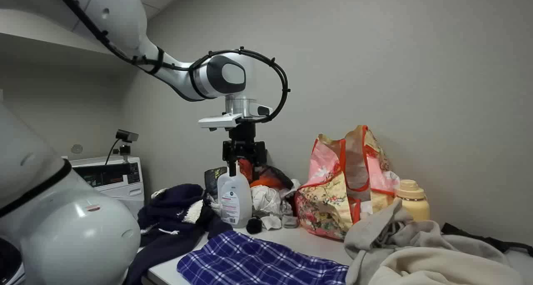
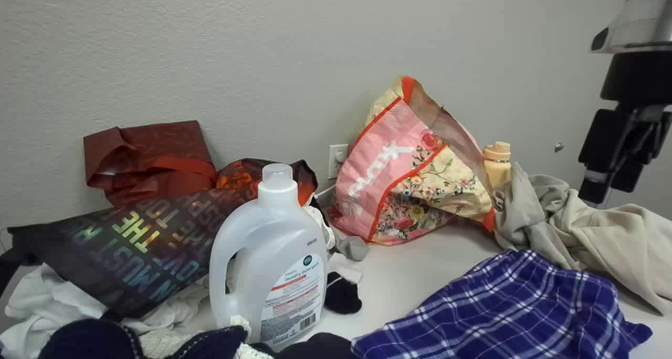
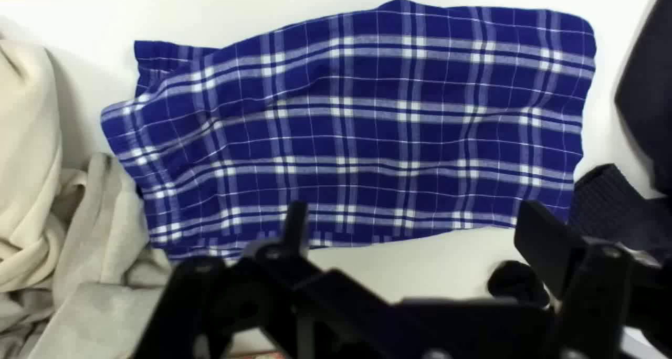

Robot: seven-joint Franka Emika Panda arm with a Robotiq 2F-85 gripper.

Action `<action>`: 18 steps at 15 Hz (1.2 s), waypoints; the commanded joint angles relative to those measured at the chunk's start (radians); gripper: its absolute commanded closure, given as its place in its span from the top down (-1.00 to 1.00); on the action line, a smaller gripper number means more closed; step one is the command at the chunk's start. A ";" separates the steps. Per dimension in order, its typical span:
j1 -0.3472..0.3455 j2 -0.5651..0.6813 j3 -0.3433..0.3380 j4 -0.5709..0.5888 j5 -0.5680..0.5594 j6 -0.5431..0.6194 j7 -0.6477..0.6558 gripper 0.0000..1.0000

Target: Fold the checked garment

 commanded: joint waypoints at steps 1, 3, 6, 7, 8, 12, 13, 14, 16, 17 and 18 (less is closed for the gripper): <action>-0.003 0.000 0.002 0.002 0.001 -0.002 -0.001 1.00; -0.003 0.000 0.002 0.002 0.001 -0.002 -0.001 1.00; -0.003 0.000 0.002 0.002 0.001 -0.002 -0.001 1.00; -0.003 0.000 0.002 0.002 0.001 -0.002 -0.001 1.00; -0.003 0.000 0.002 0.002 0.001 -0.002 -0.001 1.00; 0.014 0.003 0.031 -0.001 -0.005 0.008 0.010 1.00; 0.024 0.002 0.052 -0.006 -0.007 0.019 0.022 1.00; 0.036 0.002 0.077 -0.012 -0.009 0.030 0.037 1.00; 0.071 0.008 0.135 -0.022 -0.010 0.052 0.059 1.00; 0.093 0.014 0.168 -0.028 -0.009 0.065 0.073 1.00; 0.111 0.025 0.200 -0.031 -0.013 0.079 0.088 1.00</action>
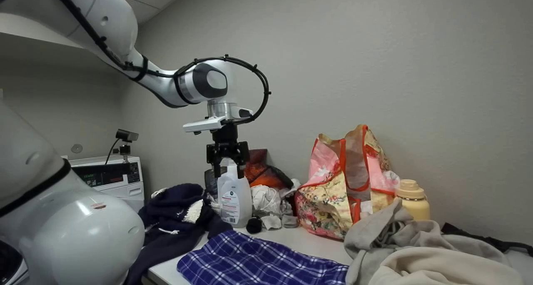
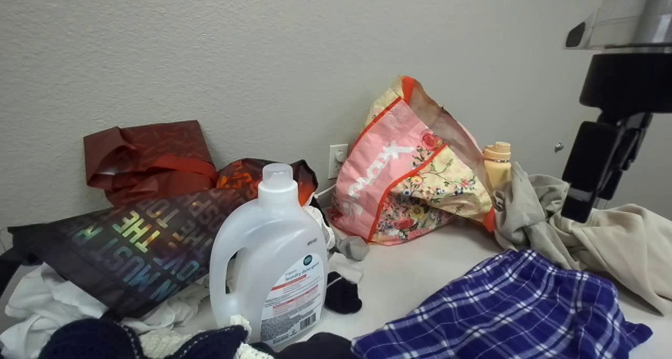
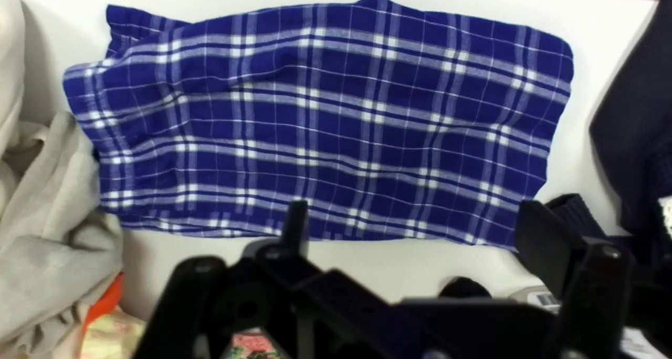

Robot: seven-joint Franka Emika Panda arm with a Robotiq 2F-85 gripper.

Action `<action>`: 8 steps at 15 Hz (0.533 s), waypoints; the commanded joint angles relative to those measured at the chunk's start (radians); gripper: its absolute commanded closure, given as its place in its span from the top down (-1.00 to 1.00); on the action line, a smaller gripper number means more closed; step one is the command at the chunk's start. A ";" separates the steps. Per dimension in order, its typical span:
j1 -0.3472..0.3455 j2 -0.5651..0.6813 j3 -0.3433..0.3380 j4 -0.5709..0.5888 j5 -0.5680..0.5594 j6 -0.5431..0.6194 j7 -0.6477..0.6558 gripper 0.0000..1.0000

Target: Fold the checked garment

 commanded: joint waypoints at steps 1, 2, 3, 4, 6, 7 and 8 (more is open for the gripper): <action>0.071 0.030 0.108 -0.027 -0.014 0.075 0.075 1.00; 0.089 0.045 0.137 -0.029 -0.019 0.099 0.093 1.00; 0.103 0.064 0.169 -0.034 -0.026 0.133 0.118 1.00; 0.113 0.086 0.194 -0.034 -0.034 0.162 0.140 1.00; 0.120 0.135 0.244 -0.035 -0.068 0.226 0.193 1.00; 0.118 0.160 0.265 -0.038 -0.095 0.257 0.222 1.00; 0.116 0.184 0.281 -0.040 -0.121 0.286 0.249 1.00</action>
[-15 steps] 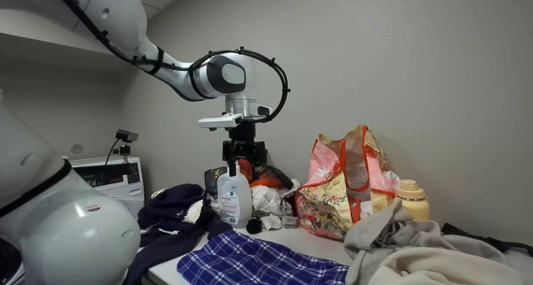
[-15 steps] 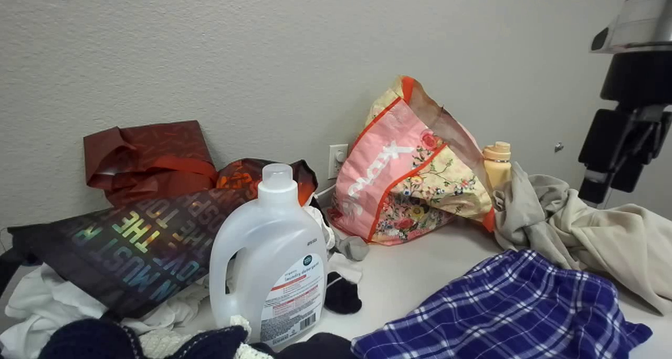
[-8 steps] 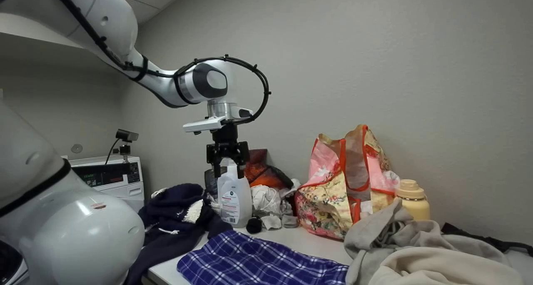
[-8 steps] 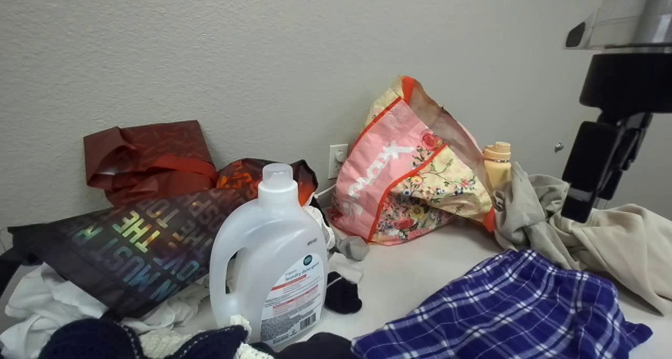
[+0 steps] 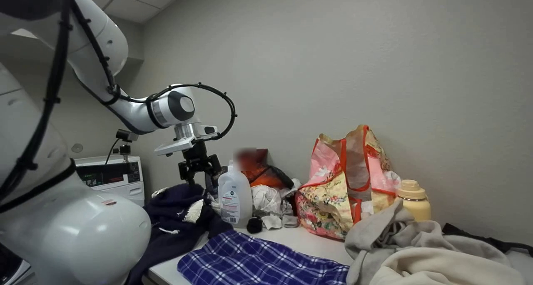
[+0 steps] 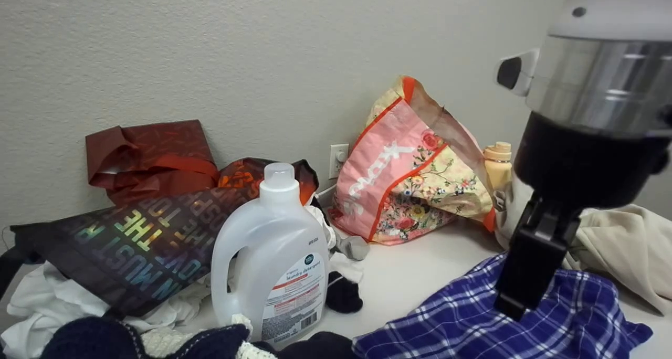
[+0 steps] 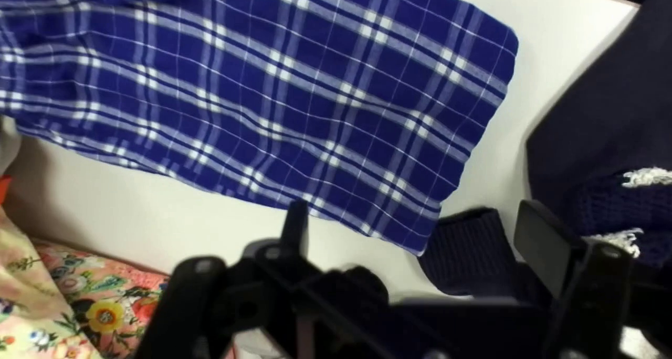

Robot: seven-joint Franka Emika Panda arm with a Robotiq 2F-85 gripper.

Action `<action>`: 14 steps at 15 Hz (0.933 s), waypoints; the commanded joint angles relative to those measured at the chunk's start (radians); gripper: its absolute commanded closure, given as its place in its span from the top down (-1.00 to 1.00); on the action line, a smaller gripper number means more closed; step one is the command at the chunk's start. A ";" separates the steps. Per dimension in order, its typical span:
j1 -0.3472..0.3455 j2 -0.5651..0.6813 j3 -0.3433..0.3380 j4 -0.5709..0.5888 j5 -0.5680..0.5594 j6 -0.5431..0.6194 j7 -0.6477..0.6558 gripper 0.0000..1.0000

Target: Fold the checked garment

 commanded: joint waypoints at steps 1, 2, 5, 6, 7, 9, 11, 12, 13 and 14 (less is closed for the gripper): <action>-0.004 0.103 0.052 -0.004 -0.099 0.113 0.101 1.00; -0.008 0.130 0.065 -0.005 -0.130 0.144 0.132 1.00; -0.022 0.235 0.093 -0.001 -0.241 0.235 0.235 1.00; -0.025 0.269 0.097 0.003 -0.283 0.258 0.273 1.00; -0.028 0.305 0.097 0.009 -0.325 0.275 0.310 1.00; -0.027 0.374 0.087 0.021 -0.409 0.297 0.383 1.00; -0.015 0.444 0.065 0.036 -0.486 0.308 0.447 1.00; -0.003 0.473 0.053 0.044 -0.517 0.309 0.472 1.00; 0.010 0.501 0.043 0.051 -0.554 0.309 0.501 1.00; 0.024 0.526 0.029 0.059 -0.578 0.309 0.516 1.00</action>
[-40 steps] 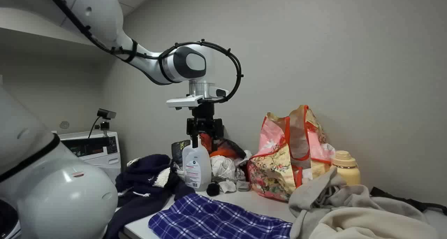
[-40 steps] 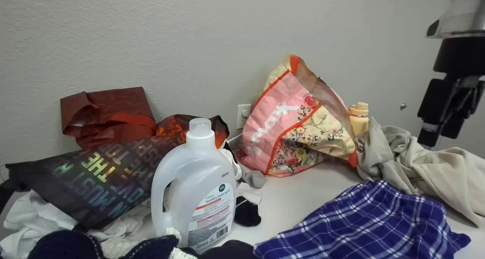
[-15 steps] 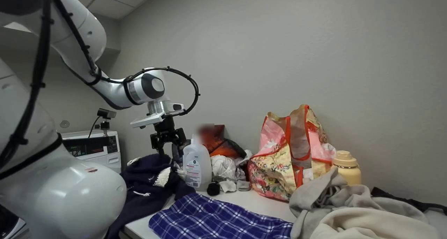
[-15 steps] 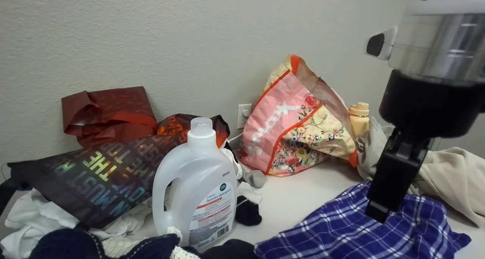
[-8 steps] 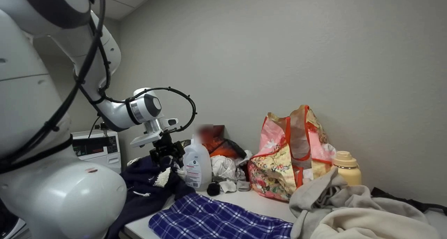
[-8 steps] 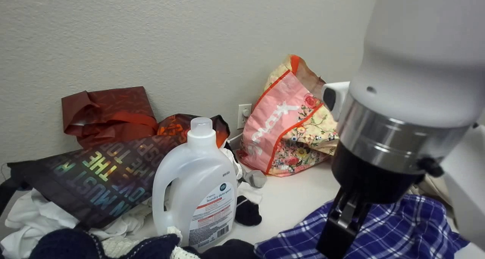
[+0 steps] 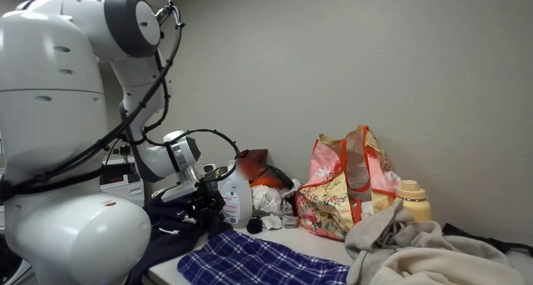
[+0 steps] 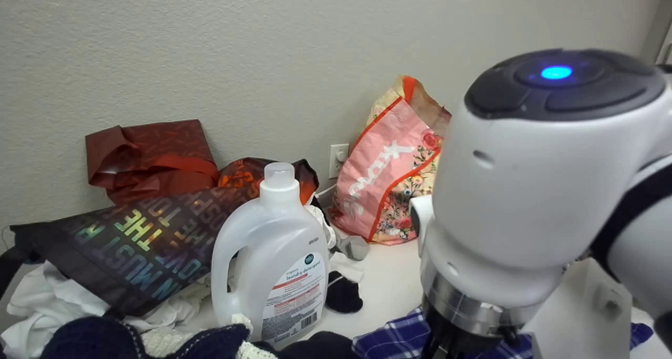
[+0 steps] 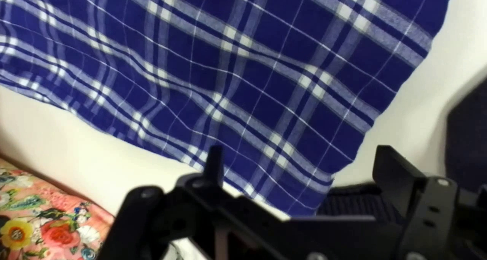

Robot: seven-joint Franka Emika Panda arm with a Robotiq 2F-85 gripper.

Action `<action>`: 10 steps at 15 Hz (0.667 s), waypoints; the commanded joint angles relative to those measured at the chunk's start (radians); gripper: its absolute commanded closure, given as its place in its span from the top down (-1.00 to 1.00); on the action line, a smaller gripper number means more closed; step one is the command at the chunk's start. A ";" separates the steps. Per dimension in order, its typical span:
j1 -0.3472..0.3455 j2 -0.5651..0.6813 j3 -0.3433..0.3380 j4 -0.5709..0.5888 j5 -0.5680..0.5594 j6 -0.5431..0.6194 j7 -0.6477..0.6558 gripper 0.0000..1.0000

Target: Fold the checked garment

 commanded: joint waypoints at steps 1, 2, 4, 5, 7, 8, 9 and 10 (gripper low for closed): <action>0.051 0.112 -0.048 0.049 -0.095 0.013 0.082 1.00; 0.067 0.136 -0.061 0.056 -0.107 0.015 0.094 1.00; 0.099 0.172 -0.084 0.070 -0.111 0.018 0.106 1.00; 0.115 0.186 -0.094 0.076 -0.102 0.021 0.100 1.00; 0.143 0.206 -0.110 0.091 -0.088 0.023 0.091 1.00; 0.156 0.213 -0.117 0.097 -0.088 0.021 0.092 1.00; 0.169 0.220 -0.125 0.103 -0.096 0.018 0.100 1.00; 0.180 0.228 -0.133 0.106 -0.105 0.017 0.107 1.00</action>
